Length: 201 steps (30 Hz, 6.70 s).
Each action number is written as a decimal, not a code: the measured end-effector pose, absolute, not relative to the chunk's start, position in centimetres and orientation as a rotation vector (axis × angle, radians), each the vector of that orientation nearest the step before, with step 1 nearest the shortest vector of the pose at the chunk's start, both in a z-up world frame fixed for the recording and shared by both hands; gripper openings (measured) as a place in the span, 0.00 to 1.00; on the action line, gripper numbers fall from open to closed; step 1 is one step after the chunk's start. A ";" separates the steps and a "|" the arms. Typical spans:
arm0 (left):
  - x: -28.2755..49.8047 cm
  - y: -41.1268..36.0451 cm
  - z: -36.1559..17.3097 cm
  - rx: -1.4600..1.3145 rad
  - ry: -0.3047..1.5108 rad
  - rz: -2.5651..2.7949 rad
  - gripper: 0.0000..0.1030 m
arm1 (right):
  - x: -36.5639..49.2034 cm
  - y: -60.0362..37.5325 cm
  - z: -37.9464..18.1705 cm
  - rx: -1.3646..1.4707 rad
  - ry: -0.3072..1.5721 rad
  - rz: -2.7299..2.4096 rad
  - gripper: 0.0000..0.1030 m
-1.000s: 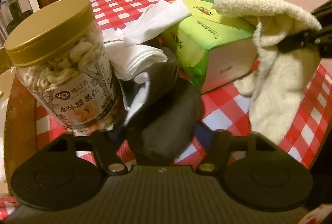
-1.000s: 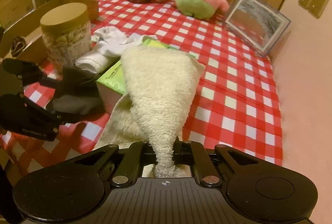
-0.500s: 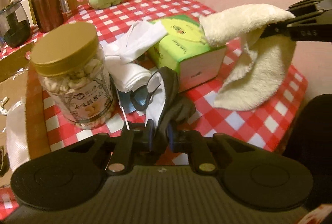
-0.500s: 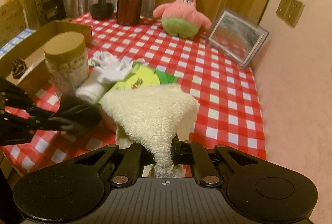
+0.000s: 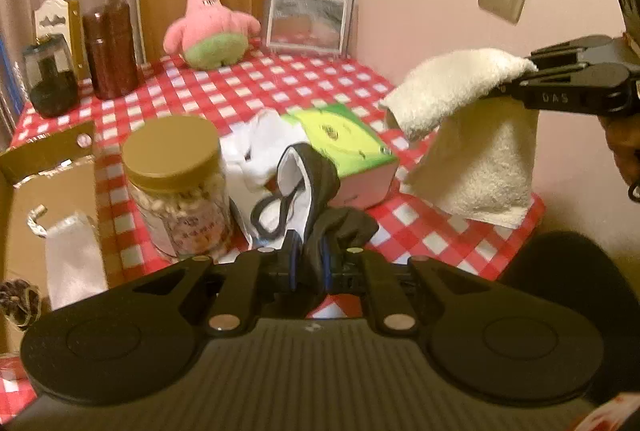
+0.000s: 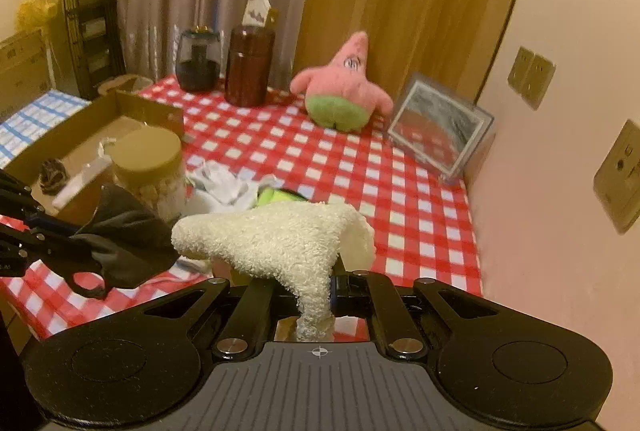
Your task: Organize soft objects
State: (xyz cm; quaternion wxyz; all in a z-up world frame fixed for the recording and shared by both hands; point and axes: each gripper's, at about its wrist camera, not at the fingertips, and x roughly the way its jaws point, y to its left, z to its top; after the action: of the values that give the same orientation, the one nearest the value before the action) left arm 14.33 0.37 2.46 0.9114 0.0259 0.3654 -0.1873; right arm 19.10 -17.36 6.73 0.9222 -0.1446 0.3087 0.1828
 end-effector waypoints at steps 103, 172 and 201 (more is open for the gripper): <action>18.6 23.9 5.7 0.070 0.720 -0.010 0.08 | 30.8 10.5 6.9 0.185 0.648 0.803 0.07; 14.3 17.0 4.9 -0.057 0.681 0.009 0.76 | 26.6 -2.4 11.2 0.098 0.526 0.574 0.65; 15.1 6.8 6.1 0.047 0.688 -0.161 0.85 | 23.1 -15.3 7.3 0.028 0.620 0.442 0.67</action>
State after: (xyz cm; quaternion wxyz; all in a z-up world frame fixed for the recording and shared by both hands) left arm 15.11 6.84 6.09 0.9380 0.0229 0.3369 -0.0786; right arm 23.13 -15.25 7.25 0.9283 0.0135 0.3024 0.2159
